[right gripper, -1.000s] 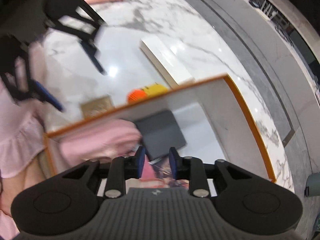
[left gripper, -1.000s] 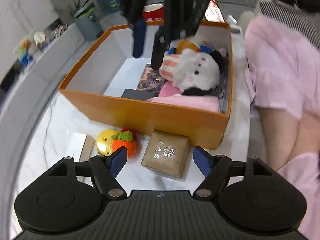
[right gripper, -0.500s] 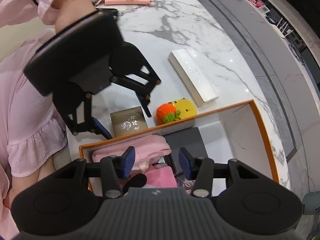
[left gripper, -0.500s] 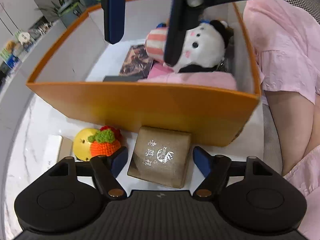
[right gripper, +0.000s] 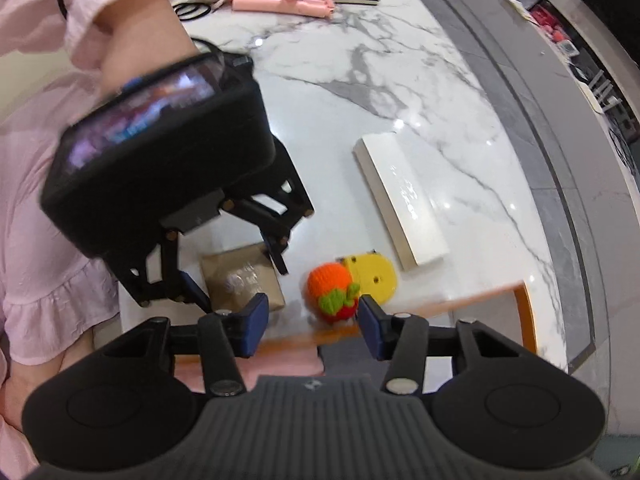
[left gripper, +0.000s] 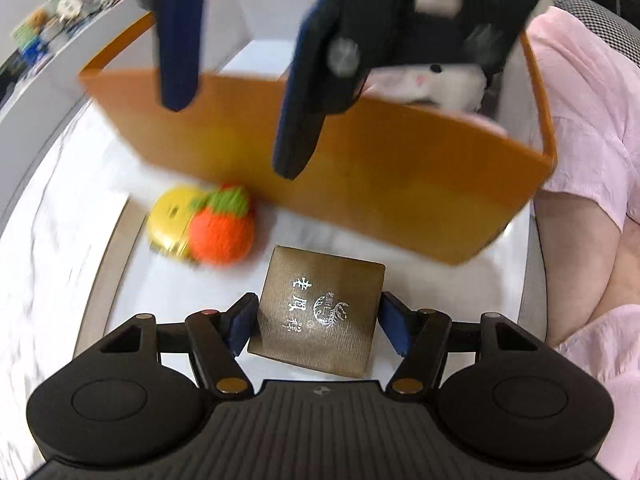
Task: Organize objects
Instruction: 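Withdraw both grippers and grasp the small tan cardboard box with the left gripper, then grasp the orange knitted ball with the right gripper, then carry the tan box and orange ball over the orange box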
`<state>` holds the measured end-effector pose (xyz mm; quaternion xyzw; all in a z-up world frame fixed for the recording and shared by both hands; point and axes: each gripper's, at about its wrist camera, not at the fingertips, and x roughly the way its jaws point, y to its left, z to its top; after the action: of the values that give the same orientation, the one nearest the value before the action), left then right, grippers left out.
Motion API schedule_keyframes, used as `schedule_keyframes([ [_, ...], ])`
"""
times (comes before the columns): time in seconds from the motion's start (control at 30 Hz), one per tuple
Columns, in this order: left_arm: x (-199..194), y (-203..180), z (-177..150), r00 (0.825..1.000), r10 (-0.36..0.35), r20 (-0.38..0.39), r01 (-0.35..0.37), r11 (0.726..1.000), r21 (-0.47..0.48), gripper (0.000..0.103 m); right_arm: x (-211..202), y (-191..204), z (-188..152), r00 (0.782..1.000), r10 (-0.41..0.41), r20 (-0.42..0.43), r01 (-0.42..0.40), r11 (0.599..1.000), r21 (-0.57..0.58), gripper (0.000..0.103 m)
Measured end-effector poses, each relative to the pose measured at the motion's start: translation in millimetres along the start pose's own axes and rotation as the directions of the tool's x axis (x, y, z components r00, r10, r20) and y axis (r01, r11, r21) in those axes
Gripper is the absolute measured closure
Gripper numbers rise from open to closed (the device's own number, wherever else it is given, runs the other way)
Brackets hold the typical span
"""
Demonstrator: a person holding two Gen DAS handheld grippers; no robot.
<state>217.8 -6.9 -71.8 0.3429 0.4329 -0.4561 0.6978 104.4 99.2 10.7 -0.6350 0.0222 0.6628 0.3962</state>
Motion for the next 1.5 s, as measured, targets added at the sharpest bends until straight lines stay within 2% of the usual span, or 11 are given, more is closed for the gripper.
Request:
schedule_keyframes([
  [0.13, -8.6, 13.1, -21.5, 0.999, 0.034, -0.014, -0.034, 0.998, -0.054, 0.028, 36.5, 1.2, 19.9, 0.994, -0.009, -0.106, 0.006, 1.000, -0.029, 0.055],
  [0.33, -16.8, 25.3, -39.7, 0.998, 0.057, 0.001, -0.056, 0.992, -0.116, 0.028, 89.5, -2.5, 33.8, 0.970, -0.016, -0.242, 0.000, 0.998, -0.065, 0.056],
  [0.47, -21.6, 28.6, -43.3, 0.998, 0.053, 0.022, -0.049, 0.989, -0.142, 0.028, 105.7, -5.3, 38.4, 0.960, -0.017, -0.279, -0.001, 0.998, -0.066, 0.055],
  [0.73, -19.0, 37.9, -46.7, 0.997, 0.065, 0.051, -0.054, 0.979, -0.196, 0.028, 116.3, -0.4, 37.6, 0.955, -0.024, -0.296, -0.003, 0.996, -0.090, 0.055],
  [0.87, -21.6, 40.4, -48.0, 0.996, 0.075, 0.055, -0.059, 0.967, -0.249, 0.028, 108.6, 3.2, 35.0, 0.961, -0.033, -0.273, 0.006, 0.995, -0.099, 0.062],
  [0.97, -29.2, 37.6, -49.1, 0.993, 0.107, 0.058, -0.089, 0.962, -0.260, 0.029, 95.2, 6.2, 34.0, 0.970, -0.034, -0.240, 0.013, 0.996, -0.089, 0.063],
  [1.13, -63.7, 33.6, -44.1, 0.984, 0.149, 0.097, -0.115, 0.949, -0.293, 0.029, 58.8, 9.4, 32.7, 0.986, -0.062, -0.155, 0.050, 0.995, -0.084, 0.063],
  [1.33, -113.3, 16.2, -16.3, 0.966, 0.211, 0.149, -0.171, 0.955, -0.242, 0.029, -1.9, 21.8, 36.1, 0.991, -0.122, -0.060, 0.117, 0.989, -0.086, 0.063],
  [1.5, -133.6, -2.2, 26.0, 0.949, 0.241, 0.205, -0.210, 0.964, -0.164, 0.029, -52.6, 26.0, 10.7, 0.982, -0.183, -0.040, 0.180, 0.982, -0.062, 0.063],
])
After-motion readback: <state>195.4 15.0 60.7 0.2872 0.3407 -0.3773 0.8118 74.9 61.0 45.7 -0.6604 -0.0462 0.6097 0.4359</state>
